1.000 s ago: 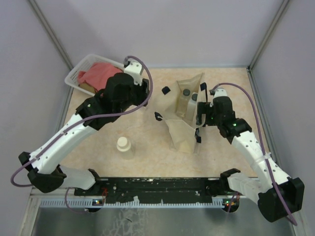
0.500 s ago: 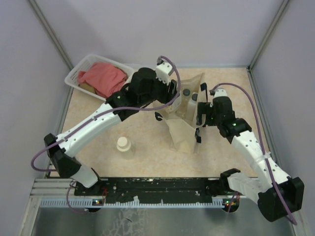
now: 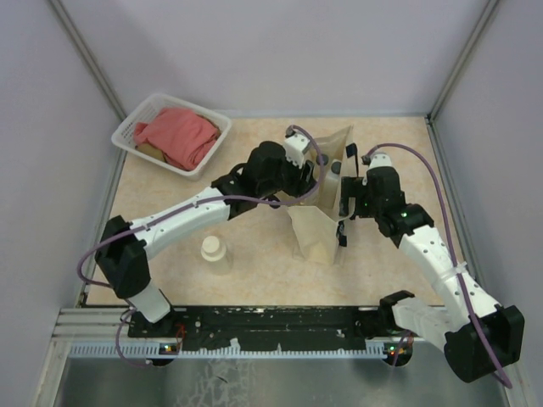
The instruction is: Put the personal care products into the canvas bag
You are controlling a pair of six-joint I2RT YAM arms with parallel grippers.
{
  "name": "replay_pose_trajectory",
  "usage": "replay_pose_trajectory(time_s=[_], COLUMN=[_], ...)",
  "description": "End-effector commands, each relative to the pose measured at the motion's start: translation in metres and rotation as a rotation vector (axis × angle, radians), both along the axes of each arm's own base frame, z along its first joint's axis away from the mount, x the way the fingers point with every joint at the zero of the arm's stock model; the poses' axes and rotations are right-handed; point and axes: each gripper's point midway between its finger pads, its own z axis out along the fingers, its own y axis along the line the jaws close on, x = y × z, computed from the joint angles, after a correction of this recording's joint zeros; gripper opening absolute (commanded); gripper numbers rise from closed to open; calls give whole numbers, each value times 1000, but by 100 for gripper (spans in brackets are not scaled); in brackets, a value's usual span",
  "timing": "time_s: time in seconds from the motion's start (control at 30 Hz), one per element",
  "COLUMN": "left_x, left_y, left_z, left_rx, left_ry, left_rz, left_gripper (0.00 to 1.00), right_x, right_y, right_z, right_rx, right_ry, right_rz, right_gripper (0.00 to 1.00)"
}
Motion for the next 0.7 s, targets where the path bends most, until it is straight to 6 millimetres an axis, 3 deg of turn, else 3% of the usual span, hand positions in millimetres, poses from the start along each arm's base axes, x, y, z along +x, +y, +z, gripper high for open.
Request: replay_pose_trajectory(time_s=[0.0,0.2,0.57,0.67], left_x=[13,29,61,62], left_y=[-25,-40,-38,-37], left_z=[54,25,14,10], left_rx=[-216,-165,-92,-85], left_ry=[-151,-198,-316,-318], left_rz=[-12,12,141,144], left_gripper=[0,0,1,26], right_x=[4,4,4,4], right_y=[-3,-6,-6,-7], right_z=[16,17,15,14], right_rx=[-20,-33,-36,-36], right_ry=[-31,-34,-31,-29], right_rz=[-3,-9,-9,-10], right_gripper=[93,93,93,93])
